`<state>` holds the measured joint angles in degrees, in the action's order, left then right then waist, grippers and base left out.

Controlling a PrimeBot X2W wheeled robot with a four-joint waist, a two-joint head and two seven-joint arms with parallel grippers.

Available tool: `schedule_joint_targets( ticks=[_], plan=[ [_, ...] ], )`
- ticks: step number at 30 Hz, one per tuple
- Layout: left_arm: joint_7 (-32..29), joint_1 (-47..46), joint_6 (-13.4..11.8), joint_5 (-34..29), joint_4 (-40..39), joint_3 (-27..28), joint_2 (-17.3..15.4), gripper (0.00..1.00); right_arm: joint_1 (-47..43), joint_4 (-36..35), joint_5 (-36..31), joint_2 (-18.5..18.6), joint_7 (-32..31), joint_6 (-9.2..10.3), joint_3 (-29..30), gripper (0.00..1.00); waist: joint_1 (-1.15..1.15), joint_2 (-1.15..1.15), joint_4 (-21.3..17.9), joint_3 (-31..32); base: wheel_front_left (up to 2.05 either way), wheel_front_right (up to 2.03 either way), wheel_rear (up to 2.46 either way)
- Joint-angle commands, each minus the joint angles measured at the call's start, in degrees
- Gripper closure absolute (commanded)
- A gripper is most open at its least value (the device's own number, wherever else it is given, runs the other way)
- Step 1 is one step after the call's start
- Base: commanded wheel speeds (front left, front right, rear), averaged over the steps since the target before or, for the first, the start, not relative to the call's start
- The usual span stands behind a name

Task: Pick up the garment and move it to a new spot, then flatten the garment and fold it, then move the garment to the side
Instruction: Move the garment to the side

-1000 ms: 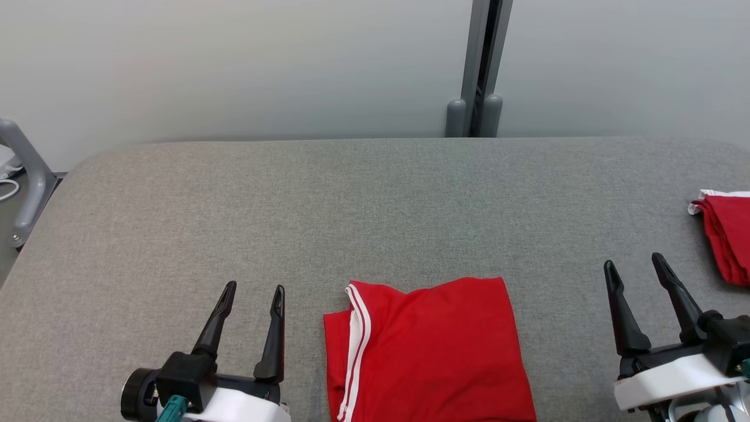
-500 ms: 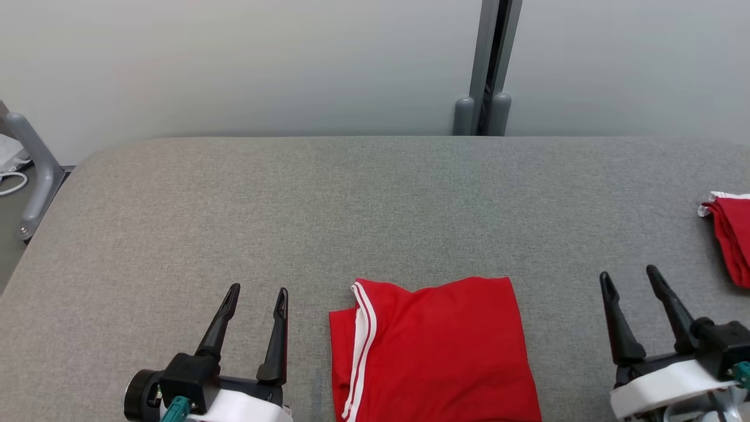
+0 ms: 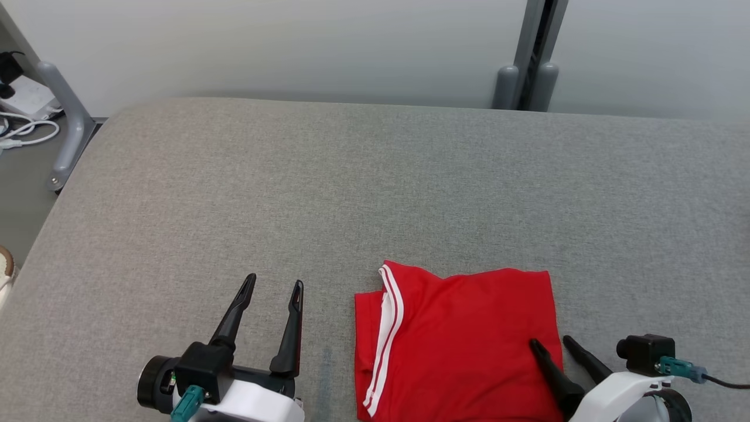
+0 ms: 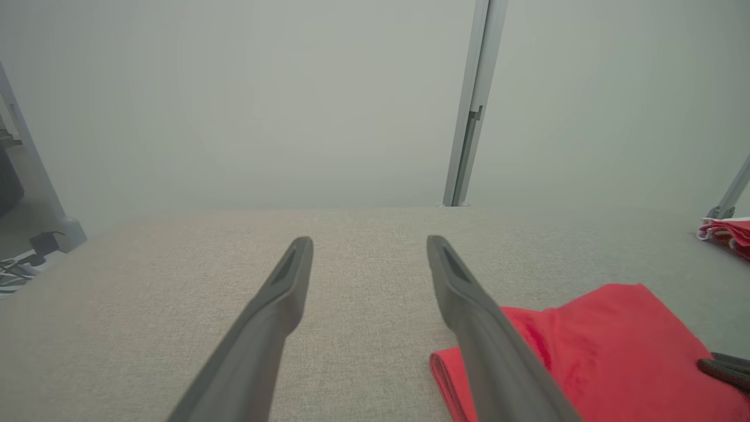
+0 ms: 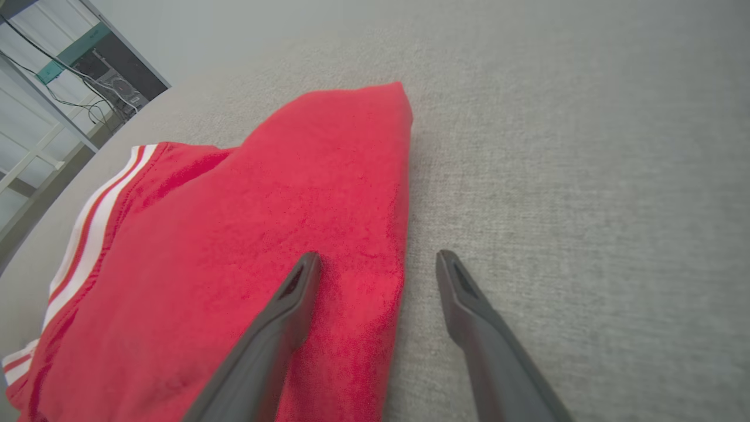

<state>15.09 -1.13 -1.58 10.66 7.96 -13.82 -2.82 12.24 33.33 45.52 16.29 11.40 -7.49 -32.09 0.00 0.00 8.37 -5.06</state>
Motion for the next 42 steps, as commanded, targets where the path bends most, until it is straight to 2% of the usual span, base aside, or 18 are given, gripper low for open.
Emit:
schedule_joint_targets(
  ticks=[1, 8, 9, 10, 11, 16, 18, 22, 26, 36, 42],
  plan=[
    [0.0, -0.8, 0.1, 0.0, 0.1, 0.0, -0.2, 0.00, 1.4, 0.8, 2.6, 1.1, -0.8, 0.00, -2.0, 0.00, 0.00, 0.00, 0.6, -0.3, 0.00, 0.00, 0.00],
    [0.0, -0.7, 0.1, 0.1, 0.3, -0.3, -0.2, 0.00, 3.8, 2.1, 8.4, 1.4, -2.6, 0.00, -8.4, 0.00, 0.00, 0.00, 1.5, 0.0, 0.00, 0.00, 0.00],
    [0.0, -0.4, 0.1, 0.1, 0.4, -0.4, -0.2, 0.00, 4.7, 2.4, 9.8, 2.0, -2.4, 0.00, -11.0, 0.95, 0.00, 0.00, 1.6, 0.2, 0.00, 0.00, 0.00],
    [0.0, -0.3, 0.0, 0.0, 0.3, -0.4, -0.2, 0.00, 5.8, 2.9, 10.3, 2.7, -0.6, 0.00, -12.8, 1.00, 0.00, 0.00, 1.6, 0.4, 0.00, 0.00, 0.00],
    [0.0, 0.0, -0.1, -0.4, 0.2, -0.3, -0.2, 0.00, 7.7, 4.3, 10.1, 4.3, 1.7, 0.01, -15.0, 1.00, 0.00, 0.00, 1.0, 0.7, 0.00, 0.00, 0.00],
    [0.0, -0.6, 0.0, -0.7, -0.1, -0.6, -0.2, 0.00, 10.4, 5.8, 7.7, 6.3, 3.0, 0.01, -17.7, 1.00, 0.00, 0.00, -0.5, 0.4, 0.00, 0.00, 0.00],
    [0.0, -1.3, 0.2, -0.9, -0.5, -1.1, -0.2, 0.00, 12.8, 6.6, 5.4, 8.1, 3.4, 0.01, -19.2, 1.00, 0.00, 0.00, -1.9, -0.3, 0.00, 0.00, 0.00],
    [0.0, -3.5, 0.4, -1.3, -1.4, -2.5, -0.2, 0.00, 18.9, 7.5, 0.2, 12.9, 3.6, 0.02, -21.3, 1.00, 0.00, 0.00, -5.1, -3.4, 0.00, 0.00, 0.00],
    [0.0, -8.8, 1.3, -2.3, -1.8, -6.2, -0.2, 0.00, 27.1, 6.1, -4.9, 20.4, 3.9, 0.02, -21.7, 1.00, 0.00, 0.00, -8.8, -9.0, 0.00, 0.00, 0.00],
    [0.0, -19.9, 2.9, -4.1, -1.7, -12.9, -0.3, 0.00, 37.6, 1.9, -8.3, 33.1, 3.9, 0.01, -17.1, 1.00, 0.00, 0.00, -14.0, -21.2, 0.00, 0.00, 0.00],
    [0.0, -24.8, 3.4, -4.8, -0.9, -14.4, -0.3, 0.00, 40.7, 1.5, -8.2, 38.6, 3.9, 0.01, -11.8, 1.00, 0.00, 0.00, -15.6, -27.2, 0.00, 0.00, 0.00]
  ],
)
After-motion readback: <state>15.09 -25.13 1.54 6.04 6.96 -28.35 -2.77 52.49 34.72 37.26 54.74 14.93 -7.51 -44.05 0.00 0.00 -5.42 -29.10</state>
